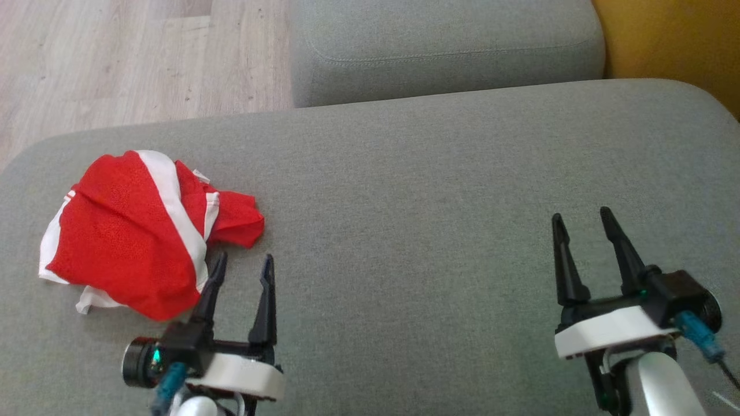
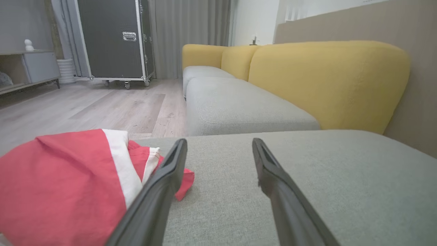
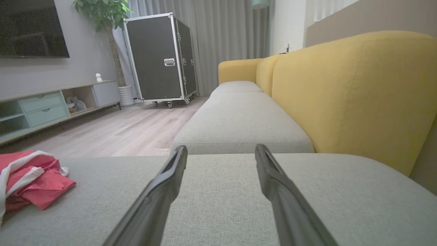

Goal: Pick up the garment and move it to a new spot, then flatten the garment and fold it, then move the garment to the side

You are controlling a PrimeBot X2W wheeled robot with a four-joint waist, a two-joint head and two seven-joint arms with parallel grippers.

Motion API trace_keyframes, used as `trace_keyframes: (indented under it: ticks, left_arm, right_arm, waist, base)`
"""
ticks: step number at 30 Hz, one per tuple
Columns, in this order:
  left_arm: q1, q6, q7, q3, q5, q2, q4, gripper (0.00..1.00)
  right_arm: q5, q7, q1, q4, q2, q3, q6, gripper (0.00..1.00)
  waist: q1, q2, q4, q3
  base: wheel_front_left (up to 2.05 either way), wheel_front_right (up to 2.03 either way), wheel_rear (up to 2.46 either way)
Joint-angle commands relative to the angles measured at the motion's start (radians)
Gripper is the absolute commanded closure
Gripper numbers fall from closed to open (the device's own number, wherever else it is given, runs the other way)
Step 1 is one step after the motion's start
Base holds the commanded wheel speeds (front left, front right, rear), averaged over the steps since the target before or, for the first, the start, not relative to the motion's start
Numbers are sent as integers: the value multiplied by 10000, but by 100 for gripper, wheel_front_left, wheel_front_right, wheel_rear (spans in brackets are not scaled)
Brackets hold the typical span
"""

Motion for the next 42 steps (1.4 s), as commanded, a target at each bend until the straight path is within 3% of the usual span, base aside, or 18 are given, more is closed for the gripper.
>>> trace_keyframes:
  ticks: [1, 12, 18, 24, 26, 27, 30, 35, 42]
  left_arm:
    - [-573, 138, -134, 135, 348, 206, -251, 0]
    - [-1012, 1137, -457, -1114, 1950, 722, 44, 0]
    - [-811, 1356, -633, -715, 1463, 498, -691, 0]
    - [-240, 855, -810, 200, 1128, -44, -1065, 0]
    - [-84, 578, -834, 495, 1046, -219, -905, 0]
    - [48, 238, -834, 709, 899, -364, -566, 0]
    - [103, -89, -834, 955, 916, -505, -35, 0]
    - [50, -410, -834, 1269, 954, -675, 521, 0]
    - [-13, -591, -834, 1516, 1088, -775, 588, 0]
  right_arm:
    - [-362, -160, -613, -444, -81, 270, 35, 0]
    - [-2051, -484, -657, -640, -87, 474, 38, 0]
    - [-1292, -661, -547, -674, -91, 325, 40, 0]
    - [-113, -838, -330, -297, -94, 235, 42, 0]
    - [315, -862, -265, -18, -95, 274, 42, 0]
    - [519, -862, -232, 356, -95, 301, 42, 0]
    - [756, -862, -257, 913, -95, 288, 42, 0]
    - [1244, -862, -411, 1633, -95, 460, 42, 0]
    - [1297, -862, -514, 1748, -95, 481, 42, 0]
  waist:
    - [-1, 0, -7, -2]
    - [-1, 0, -29, 5]
    - [-1, 0, -16, 26]
    - [-1, 0, 42, 1]
    - [-1, 0, 55, -16]
    - [-1, 0, 56, -36]
    - [-1, 0, 51, -55]
    - [-1, 0, 23, -97]
    - [-1, 0, 1, -129]
  base:
    - [0, 0, 0]
    - [0, 0, 0]
    - [0, 0, 0]
    - [0, 0, 0]
    - [0, 0, 0]
    - [0, 0, 0]
    - [0, 0, 0]
    - [0, 0, 0]
    - [0, 0, 0]
